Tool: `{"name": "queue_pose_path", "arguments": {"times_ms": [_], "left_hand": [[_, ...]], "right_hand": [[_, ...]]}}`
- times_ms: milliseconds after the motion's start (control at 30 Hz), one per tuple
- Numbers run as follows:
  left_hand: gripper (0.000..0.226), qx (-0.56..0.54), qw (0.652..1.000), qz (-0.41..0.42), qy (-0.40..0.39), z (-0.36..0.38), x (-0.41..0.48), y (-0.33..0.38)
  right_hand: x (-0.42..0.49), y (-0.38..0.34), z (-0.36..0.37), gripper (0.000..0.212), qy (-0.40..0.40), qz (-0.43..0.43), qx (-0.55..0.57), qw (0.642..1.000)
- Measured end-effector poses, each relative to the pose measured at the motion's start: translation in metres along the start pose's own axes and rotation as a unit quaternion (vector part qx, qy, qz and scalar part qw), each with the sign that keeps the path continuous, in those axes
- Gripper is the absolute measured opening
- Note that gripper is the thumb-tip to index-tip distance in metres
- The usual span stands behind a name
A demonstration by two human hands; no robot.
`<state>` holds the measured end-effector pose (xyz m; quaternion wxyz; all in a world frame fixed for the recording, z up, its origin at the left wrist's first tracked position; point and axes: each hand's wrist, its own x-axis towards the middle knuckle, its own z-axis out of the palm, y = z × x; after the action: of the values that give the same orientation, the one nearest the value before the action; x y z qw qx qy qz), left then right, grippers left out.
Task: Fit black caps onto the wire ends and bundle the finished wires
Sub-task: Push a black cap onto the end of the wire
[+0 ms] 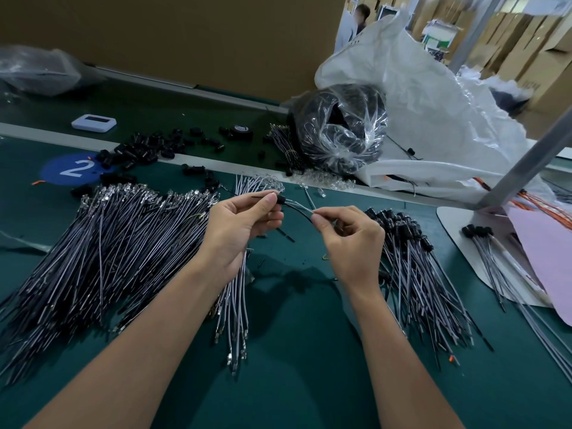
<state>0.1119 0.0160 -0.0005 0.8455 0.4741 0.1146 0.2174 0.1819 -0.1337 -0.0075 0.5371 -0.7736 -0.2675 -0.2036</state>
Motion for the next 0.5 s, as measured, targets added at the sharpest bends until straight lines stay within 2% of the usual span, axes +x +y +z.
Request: {"name": "queue_pose_path", "arguments": {"times_ms": [133, 500], "left_hand": [[0.015, -0.003, 1.0, 0.0, 0.003, -0.0001, 0.0006, 0.0002], [0.019, 0.031, 0.999, 0.012, -0.011, -0.0006, 0.0004, -0.0026]], "right_hand": [[-0.0007, -0.0011, -0.0002, 0.007, -0.007, -0.002, 0.0, 1.0], [-0.0013, -0.0028, -0.0008, 0.003, -0.018, 0.008, 0.011, 1.0]]}}
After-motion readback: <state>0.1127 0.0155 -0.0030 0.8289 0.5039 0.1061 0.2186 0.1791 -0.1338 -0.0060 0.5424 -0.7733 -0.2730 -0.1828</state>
